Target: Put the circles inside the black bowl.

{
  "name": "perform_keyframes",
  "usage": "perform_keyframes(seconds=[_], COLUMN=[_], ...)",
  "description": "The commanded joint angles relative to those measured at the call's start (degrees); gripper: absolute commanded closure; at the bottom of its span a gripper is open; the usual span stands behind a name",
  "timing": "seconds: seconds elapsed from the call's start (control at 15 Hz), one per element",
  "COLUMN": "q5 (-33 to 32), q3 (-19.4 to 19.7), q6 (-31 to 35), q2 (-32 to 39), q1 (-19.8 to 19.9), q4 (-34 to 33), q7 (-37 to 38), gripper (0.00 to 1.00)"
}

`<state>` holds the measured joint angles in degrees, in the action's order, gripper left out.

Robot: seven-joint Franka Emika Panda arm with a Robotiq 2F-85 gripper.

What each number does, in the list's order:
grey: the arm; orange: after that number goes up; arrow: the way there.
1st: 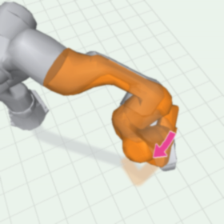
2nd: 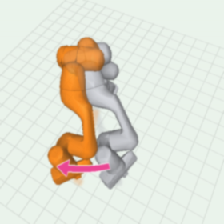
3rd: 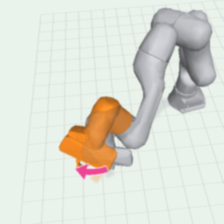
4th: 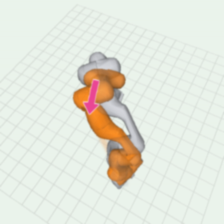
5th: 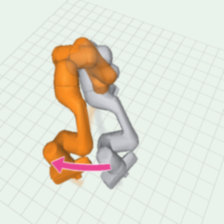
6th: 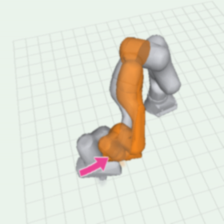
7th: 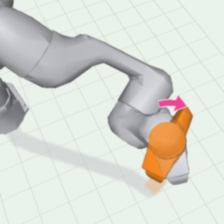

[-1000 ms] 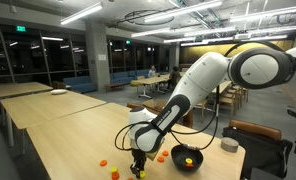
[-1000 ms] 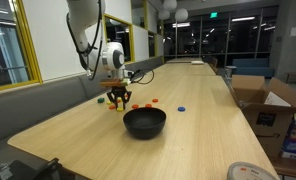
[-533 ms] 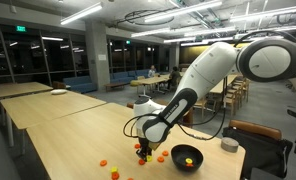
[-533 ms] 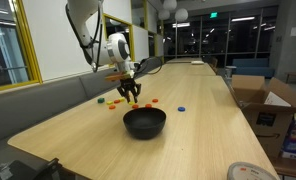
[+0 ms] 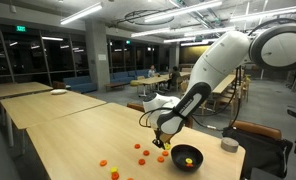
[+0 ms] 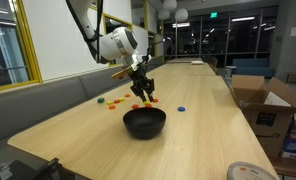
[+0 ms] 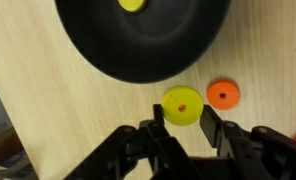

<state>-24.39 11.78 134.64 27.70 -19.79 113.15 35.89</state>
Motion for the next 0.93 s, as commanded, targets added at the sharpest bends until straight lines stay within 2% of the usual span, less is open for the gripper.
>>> perform_keyframes(seconds=[0.0,0.27,0.53,0.6,0.67,0.87], q5=[-4.5,-4.1,-1.3,-0.7,-0.1,1.4], q3=[0.5,-2.0,-5.2,-5.8,-6.4,-7.7], q6=[-6.4,-14.8,-17.0,-16.0,-14.4,-9.0], q2=[-3.8,-4.7,-5.7,-6.3,-6.8,-8.6], q1=[0.0,2.8,6.7,7.6,8.4,10.0], q4=[3.0,3.4,4.2,4.8,5.5,7.3], q7=[7.2,6.3,0.6,-0.3,-1.4,-3.8], gripper=[0.75,0.75,0.74,0.33,0.31,0.1])
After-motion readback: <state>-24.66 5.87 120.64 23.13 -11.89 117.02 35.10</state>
